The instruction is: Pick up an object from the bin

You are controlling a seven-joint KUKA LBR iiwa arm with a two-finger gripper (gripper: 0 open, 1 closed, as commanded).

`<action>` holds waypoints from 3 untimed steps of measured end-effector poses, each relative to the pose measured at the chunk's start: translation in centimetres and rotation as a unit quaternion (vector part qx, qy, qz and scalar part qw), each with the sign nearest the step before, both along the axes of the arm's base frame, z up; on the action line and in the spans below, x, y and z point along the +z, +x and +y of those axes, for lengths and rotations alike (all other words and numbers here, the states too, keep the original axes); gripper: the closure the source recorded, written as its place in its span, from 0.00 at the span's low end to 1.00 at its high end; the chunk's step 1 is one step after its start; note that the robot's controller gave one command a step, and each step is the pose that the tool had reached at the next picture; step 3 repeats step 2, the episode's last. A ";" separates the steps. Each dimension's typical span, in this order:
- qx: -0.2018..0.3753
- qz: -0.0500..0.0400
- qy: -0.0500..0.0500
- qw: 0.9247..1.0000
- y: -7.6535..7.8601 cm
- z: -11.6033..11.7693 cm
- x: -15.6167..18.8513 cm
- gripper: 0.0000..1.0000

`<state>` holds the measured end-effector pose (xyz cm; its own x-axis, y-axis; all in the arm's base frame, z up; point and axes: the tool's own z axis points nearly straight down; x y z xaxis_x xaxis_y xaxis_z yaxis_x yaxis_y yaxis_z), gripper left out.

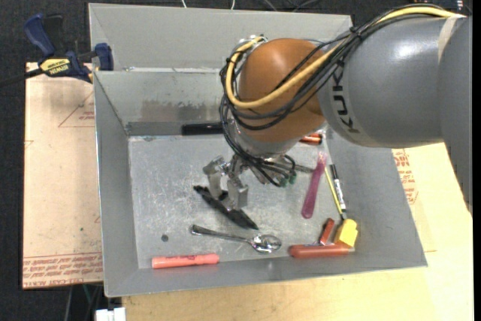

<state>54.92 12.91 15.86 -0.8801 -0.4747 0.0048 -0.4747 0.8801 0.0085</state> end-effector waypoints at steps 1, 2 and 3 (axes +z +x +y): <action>-0.001 -0.001 0.001 1.000 0.0 0.0 0.3 1.00; -0.001 -0.001 0.001 1.000 0.0 0.0 0.6 1.00; -0.001 -0.001 0.001 1.000 0.0 0.0 0.6 1.00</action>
Offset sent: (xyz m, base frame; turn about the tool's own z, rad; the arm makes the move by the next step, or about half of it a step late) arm 0.0005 0.0003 0.0117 0.0010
